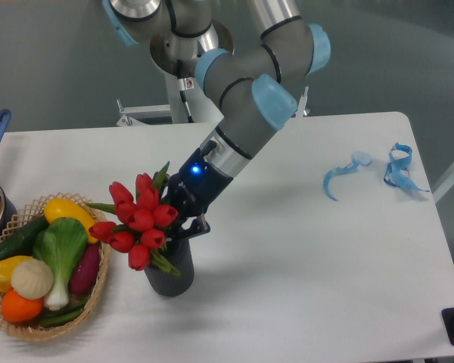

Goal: Pick up the flowers from the vase
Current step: 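Lift the gripped tulips up out of the black vase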

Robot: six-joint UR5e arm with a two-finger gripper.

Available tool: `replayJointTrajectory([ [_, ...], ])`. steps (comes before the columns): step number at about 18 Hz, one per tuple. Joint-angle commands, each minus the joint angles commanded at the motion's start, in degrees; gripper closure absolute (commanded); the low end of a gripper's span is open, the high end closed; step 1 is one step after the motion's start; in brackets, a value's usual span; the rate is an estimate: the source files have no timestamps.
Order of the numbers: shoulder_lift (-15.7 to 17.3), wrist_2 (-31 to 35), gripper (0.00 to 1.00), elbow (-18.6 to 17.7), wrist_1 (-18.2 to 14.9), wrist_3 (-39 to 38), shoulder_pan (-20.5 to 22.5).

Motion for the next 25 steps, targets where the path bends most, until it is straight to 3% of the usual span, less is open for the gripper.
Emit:
replayJointTrajectory([
  [8, 2.7, -3.2, 0.68, 5.7, -0.5, -10.5, 0.9],
  [14, 4.6, -3.1, 0.68, 5.5, -0.8, -11.0, 1.0],
  [22, 10.9, -8.1, 0.68, 3.8, -0.7, -20.2, 2.3],
  [25, 11.0, -10.4, 0.68, 4.3, -0.5, -22.1, 6.0],
])
